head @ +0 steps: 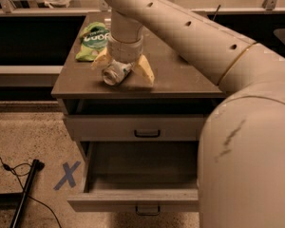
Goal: Place 7up can into middle drawer
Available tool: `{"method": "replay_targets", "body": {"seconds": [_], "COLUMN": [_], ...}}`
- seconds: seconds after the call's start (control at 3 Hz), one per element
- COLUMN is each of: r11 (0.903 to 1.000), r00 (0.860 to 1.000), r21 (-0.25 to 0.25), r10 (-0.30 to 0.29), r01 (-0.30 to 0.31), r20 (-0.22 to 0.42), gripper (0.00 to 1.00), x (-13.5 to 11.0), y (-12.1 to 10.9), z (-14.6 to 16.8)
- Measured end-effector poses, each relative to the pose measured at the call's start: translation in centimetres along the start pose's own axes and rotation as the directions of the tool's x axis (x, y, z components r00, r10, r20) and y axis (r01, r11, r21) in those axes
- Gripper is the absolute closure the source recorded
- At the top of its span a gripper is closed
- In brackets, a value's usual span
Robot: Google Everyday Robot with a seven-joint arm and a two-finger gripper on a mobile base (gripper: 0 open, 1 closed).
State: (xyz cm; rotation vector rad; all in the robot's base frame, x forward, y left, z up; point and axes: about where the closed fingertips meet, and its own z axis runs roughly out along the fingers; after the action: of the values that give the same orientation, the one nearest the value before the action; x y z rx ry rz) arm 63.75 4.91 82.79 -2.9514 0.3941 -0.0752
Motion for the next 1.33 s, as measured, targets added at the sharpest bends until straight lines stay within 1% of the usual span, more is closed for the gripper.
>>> {"method": "replay_targets", "body": {"seconds": [0.33, 0.67, 1.0, 1.33], "r11": [0.9994, 0.9990, 0.9998, 0.9966], "r00": [0.999, 0.999, 1.000, 1.000], "r21": [-0.015, -0.029, -0.008, 0.079], "r10": [0.032, 0.033, 0.021, 0.022], "r01": [-0.032, -0.033, -0.021, -0.023], "r20": [0.003, -0.007, -0.004, 0.005], "gripper": [0.19, 0.42, 0.65, 0.89], "x": [1.3, 2.2, 2.6, 1.9], "y": [-0.6, -1.5, -2.3, -2.1], "z": [0.8, 0.7, 0.2, -1.2]}}
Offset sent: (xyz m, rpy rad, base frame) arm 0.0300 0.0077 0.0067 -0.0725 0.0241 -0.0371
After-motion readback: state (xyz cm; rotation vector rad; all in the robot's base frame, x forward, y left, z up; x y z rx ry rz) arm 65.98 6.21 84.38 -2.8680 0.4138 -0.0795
